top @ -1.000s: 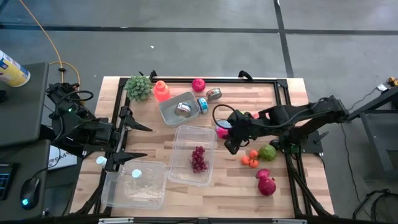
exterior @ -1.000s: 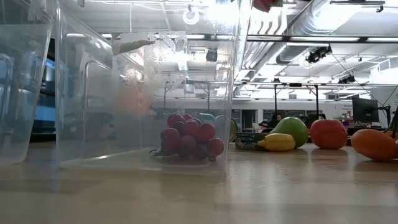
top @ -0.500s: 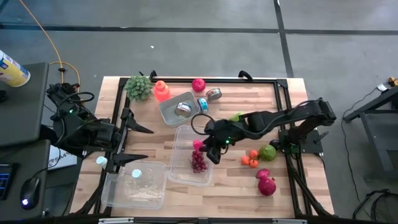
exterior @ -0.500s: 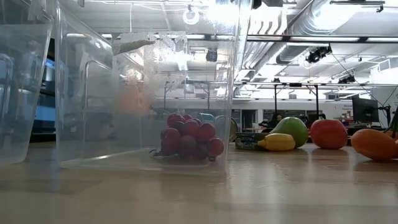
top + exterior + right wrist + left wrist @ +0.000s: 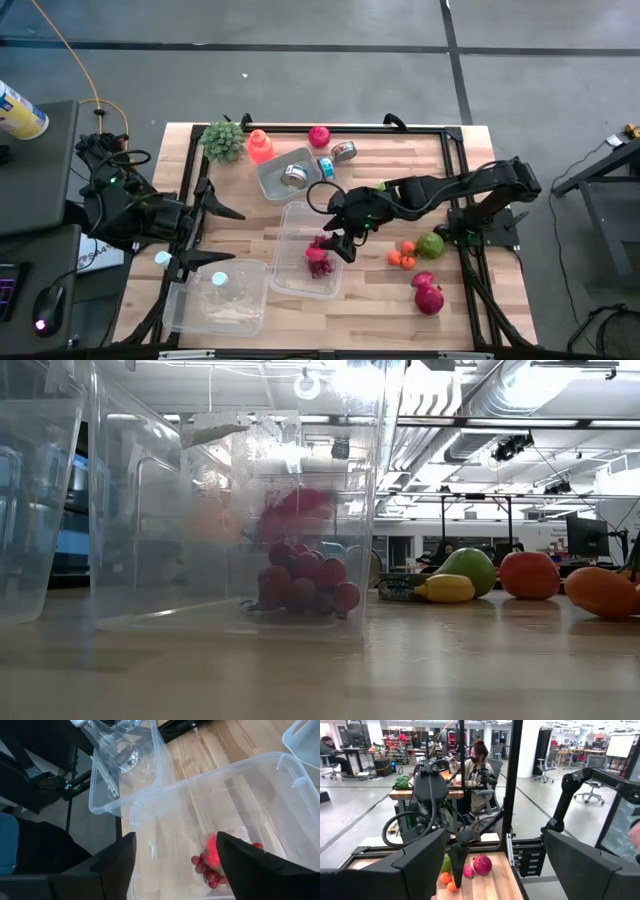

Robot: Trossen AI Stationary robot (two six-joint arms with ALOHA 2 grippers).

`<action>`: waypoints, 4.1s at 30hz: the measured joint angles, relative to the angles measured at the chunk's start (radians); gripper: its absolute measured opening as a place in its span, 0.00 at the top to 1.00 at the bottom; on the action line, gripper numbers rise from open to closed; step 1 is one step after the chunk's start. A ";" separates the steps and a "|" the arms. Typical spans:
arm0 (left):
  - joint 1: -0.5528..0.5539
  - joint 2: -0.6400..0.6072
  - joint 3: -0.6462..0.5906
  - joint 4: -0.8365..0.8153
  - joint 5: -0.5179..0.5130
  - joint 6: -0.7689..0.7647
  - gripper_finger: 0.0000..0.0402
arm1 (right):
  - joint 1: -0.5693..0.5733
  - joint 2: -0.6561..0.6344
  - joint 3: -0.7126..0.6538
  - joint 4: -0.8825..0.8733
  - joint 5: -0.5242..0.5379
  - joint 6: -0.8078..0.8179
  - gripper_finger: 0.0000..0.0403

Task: Pick & Place Food Item
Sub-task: Put the top pink dragon fruit into the right transparent bin, then put the banana into the right transparent bin

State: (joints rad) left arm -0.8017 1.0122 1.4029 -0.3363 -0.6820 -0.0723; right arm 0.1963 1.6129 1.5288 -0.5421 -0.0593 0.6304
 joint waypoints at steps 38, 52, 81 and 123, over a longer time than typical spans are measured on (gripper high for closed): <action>-0.002 0.000 0.000 -0.016 0.000 0.050 0.18 | 0.107 -0.007 -0.002 -0.727 -0.035 0.298 0.46; -0.002 0.000 0.000 -0.032 0.000 0.052 0.18 | 0.087 -0.002 -0.219 -0.694 0.207 -0.067 0.48; 0.120 0.091 0.000 0.005 -0.014 -0.001 0.18 | -0.140 -0.002 -0.516 -0.255 0.249 -0.689 0.48; 0.162 -0.034 0.000 -0.099 -0.056 0.150 0.18 | -0.236 0.172 -0.557 -0.100 0.102 -0.893 0.48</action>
State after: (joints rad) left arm -0.6395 0.9785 1.4029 -0.4355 -0.7383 0.0773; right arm -0.0395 1.7847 0.9714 -0.6422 0.0429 -0.2630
